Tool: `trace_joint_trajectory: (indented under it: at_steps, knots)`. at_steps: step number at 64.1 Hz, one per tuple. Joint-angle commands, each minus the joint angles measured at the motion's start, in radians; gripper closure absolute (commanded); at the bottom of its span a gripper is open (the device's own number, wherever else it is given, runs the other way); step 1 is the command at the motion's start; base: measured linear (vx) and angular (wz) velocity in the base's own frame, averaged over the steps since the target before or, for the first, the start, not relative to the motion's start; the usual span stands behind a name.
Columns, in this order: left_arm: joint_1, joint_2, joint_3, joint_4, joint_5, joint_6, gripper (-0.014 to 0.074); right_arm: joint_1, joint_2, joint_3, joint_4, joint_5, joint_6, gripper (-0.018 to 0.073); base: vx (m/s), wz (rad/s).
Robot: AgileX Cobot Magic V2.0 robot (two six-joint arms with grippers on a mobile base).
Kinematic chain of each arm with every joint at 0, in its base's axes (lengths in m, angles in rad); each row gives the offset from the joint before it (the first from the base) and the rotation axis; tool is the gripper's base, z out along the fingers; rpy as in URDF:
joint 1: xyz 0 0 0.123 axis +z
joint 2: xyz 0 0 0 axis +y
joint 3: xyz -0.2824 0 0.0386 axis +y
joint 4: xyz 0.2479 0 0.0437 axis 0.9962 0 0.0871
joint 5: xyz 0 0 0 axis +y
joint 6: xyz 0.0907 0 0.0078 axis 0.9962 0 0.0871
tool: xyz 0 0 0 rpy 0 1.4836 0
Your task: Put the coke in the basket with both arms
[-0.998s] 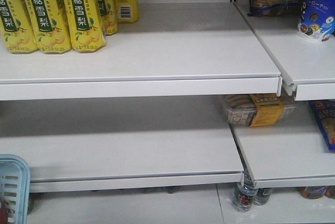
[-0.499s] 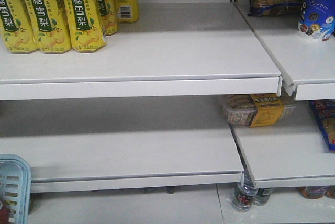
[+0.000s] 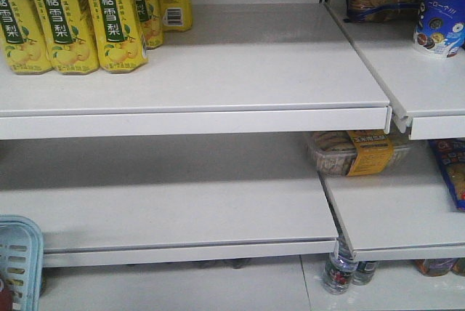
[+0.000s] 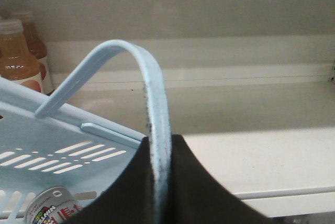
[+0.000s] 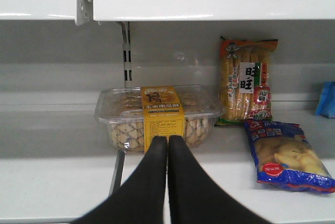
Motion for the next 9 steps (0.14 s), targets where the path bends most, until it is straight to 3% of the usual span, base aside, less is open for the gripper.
trace_joint_trajectory:
  at_steps: [1,9]
  knots:
    - [0.002,-0.022,-0.037,0.029,-0.164,0.026,0.0603,-0.007,-0.013,0.008,-0.011,-0.081,0.002,0.0569,0.0,0.0]
    - [0.002,-0.022,-0.037,0.029,-0.164,0.026,0.0603,-0.007,-0.013,0.008,-0.011,-0.081,0.002,0.0569,0.0,0.0]
